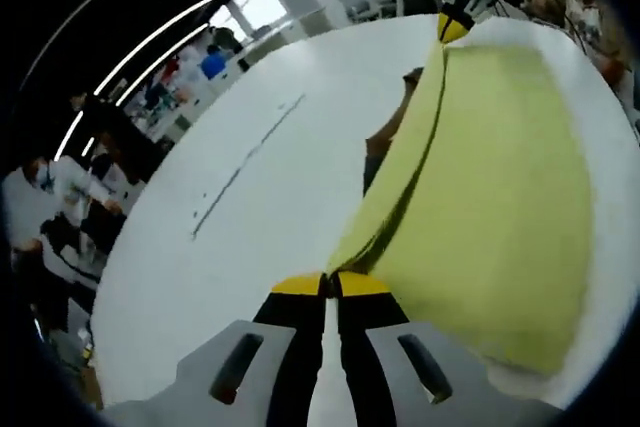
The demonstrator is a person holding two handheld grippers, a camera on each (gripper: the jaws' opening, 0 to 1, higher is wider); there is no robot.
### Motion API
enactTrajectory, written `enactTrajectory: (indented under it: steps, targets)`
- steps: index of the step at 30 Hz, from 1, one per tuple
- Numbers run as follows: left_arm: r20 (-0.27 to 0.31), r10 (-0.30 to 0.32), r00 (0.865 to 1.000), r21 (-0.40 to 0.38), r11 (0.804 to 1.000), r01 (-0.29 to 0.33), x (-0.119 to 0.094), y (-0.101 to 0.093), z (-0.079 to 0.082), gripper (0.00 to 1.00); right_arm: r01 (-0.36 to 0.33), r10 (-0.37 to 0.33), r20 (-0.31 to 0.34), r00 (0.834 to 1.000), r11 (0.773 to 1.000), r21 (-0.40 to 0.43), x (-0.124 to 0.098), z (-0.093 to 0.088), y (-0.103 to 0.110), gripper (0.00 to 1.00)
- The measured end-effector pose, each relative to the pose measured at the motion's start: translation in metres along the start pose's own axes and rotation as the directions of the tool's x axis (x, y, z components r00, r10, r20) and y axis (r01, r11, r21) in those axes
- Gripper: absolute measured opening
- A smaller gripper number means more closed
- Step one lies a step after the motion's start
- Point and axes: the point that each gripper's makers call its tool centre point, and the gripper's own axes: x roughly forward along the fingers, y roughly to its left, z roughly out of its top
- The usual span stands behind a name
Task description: Fold the garment on the visible template until the final outline fits inside the template.
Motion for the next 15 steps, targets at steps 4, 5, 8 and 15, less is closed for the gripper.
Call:
enactTrajectory:
  steps: [4,5,8,15]
  targets:
    - [0.014,0.036,0.999,-0.115,0.993,-0.034,0.003,0.007,0.003,0.01,0.018,-0.019,0.005,1.000,0.996,0.091,0.006,0.005,-0.010,0.00]
    - [0.008,0.038,0.999,-0.142,0.989,-0.037,0.005,0.008,0.003,0.01,0.022,-0.022,0.004,1.000,0.995,0.101,0.007,0.006,-0.011,0.00]
    - [-0.005,0.060,0.998,-0.274,0.960,-0.059,0.009,0.011,0.003,0.01,0.027,-0.024,-0.020,1.000,0.985,0.169,0.016,0.003,-0.013,0.00]
    - [-0.032,0.103,0.994,-0.468,0.878,-0.106,0.009,0.020,0.001,0.05,0.054,-0.047,-0.035,0.998,0.964,0.259,0.018,0.006,-0.019,0.00]
